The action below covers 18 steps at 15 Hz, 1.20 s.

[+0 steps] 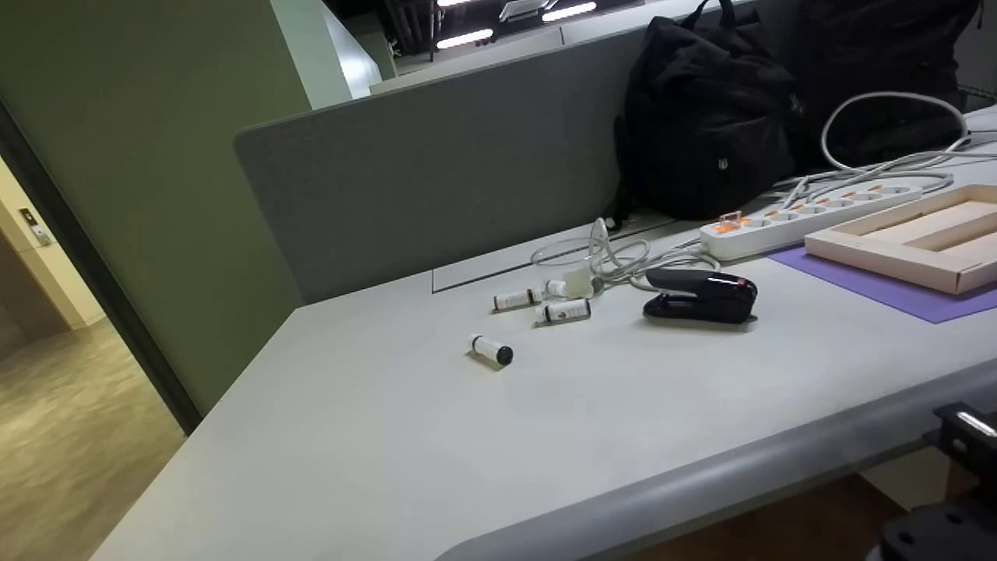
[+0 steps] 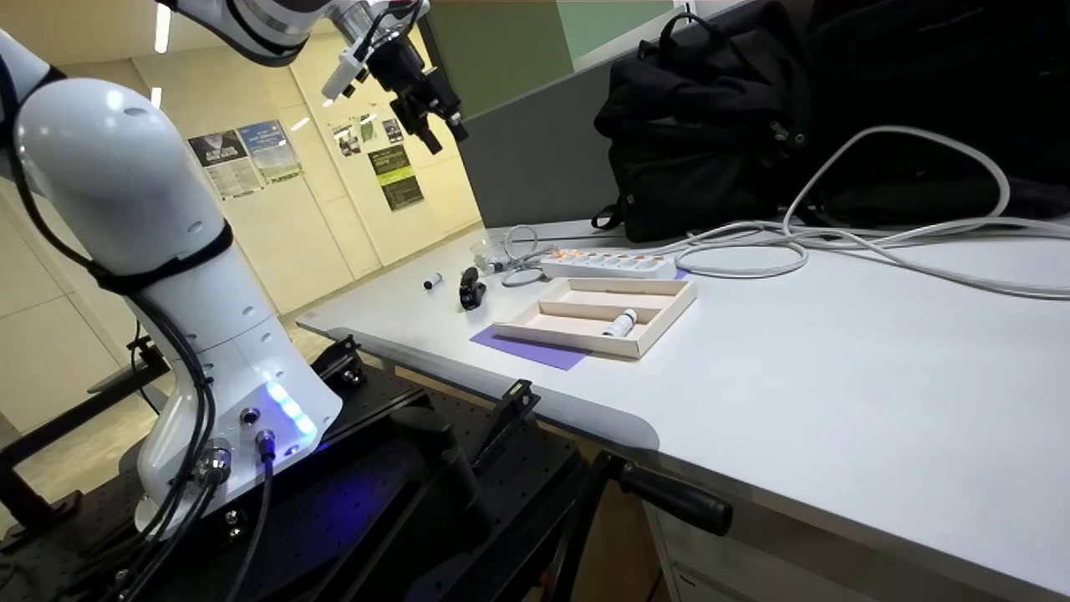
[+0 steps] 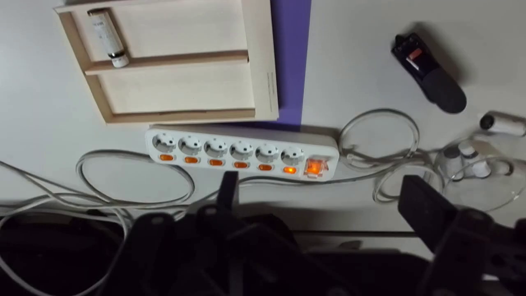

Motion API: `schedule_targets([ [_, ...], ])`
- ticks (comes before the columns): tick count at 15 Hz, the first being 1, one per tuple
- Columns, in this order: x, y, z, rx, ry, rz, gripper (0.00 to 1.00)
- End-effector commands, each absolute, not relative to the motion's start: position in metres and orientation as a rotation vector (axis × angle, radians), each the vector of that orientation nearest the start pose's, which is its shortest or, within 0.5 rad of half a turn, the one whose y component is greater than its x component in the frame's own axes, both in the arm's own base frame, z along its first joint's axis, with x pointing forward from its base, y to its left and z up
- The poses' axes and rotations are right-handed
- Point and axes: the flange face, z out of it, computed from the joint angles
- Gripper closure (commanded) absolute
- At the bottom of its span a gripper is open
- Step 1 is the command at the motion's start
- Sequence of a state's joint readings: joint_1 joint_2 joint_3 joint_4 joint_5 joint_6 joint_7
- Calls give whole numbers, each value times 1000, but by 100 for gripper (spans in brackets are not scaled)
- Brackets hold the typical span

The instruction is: Turn on the fifth switch from the right

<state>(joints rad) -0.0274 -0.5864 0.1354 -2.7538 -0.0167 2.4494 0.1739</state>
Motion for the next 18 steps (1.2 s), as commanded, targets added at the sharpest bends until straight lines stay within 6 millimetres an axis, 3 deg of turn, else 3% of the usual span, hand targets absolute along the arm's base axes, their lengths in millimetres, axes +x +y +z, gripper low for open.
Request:
schedule_targets([
  [1, 438, 18, 407, -3138, 162, -537, 0],
  [2, 452, 14, 404, -3135, 158, -569, 0],
  [3, 468, 8, 399, -3132, 178, -574, 25],
  [4, 485, 2, 392, -3126, 199, -575, 26],
  [9, 569, -37, 346, -3104, 433, -523, 62],
  [12, 617, -45, 319, -3087, 516, -461, 83],
  [14, 638, -37, 305, -3107, 511, -380, 96],
  [15, 642, -28, 297, -3119, 499, -255, 99],
  [16, 619, -42, 300, -3110, 457, -363, 85],
  [18, 633, -29, 289, -3121, 445, -277, 98],
])
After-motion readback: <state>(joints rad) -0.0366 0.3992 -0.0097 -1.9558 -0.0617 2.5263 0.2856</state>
